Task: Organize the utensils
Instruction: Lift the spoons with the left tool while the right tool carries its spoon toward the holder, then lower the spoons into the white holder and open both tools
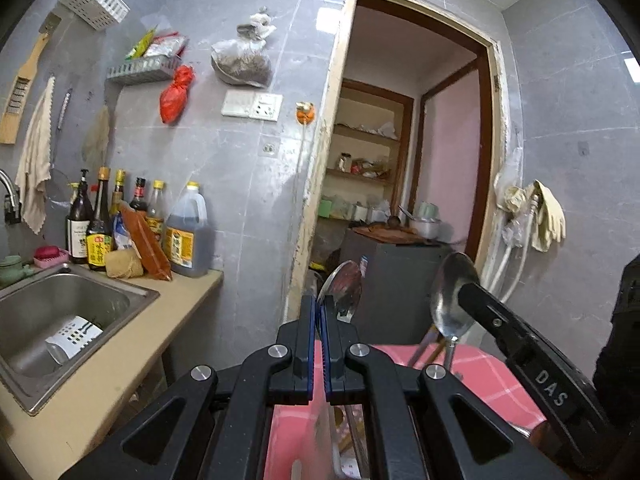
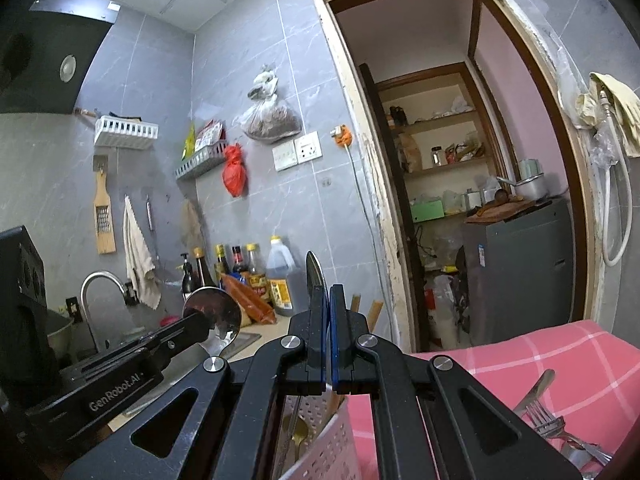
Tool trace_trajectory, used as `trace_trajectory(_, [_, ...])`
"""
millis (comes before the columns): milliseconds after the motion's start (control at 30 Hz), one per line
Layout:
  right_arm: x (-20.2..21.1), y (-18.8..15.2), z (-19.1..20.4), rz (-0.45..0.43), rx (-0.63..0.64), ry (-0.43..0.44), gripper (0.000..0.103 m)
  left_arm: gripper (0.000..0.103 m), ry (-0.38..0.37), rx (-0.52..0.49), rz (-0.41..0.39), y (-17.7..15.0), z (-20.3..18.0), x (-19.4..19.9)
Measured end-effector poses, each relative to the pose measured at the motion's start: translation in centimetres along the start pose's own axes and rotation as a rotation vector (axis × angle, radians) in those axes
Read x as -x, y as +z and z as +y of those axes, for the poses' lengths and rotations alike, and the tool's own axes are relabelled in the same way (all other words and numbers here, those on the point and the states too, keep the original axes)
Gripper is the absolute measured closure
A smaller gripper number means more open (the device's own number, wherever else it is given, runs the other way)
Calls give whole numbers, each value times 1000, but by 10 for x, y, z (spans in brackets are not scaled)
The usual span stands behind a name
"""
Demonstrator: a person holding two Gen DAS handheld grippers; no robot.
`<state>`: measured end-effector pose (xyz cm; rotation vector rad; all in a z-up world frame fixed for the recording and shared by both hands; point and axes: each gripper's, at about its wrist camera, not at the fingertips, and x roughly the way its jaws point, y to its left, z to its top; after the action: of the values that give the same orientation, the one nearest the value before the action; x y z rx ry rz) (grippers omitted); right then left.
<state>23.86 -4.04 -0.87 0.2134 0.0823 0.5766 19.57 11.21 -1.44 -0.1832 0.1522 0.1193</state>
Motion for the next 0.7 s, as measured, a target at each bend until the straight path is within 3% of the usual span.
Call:
trace_trajectory(533, [0, -3, -6, 151, 29, 44, 99, 94, -113, 78, 166, -6, 8, 8])
trace_trajectory(700, [4, 2, -7, 169, 23, 50, 94, 72, -116, 93, 166, -3, 6, 17])
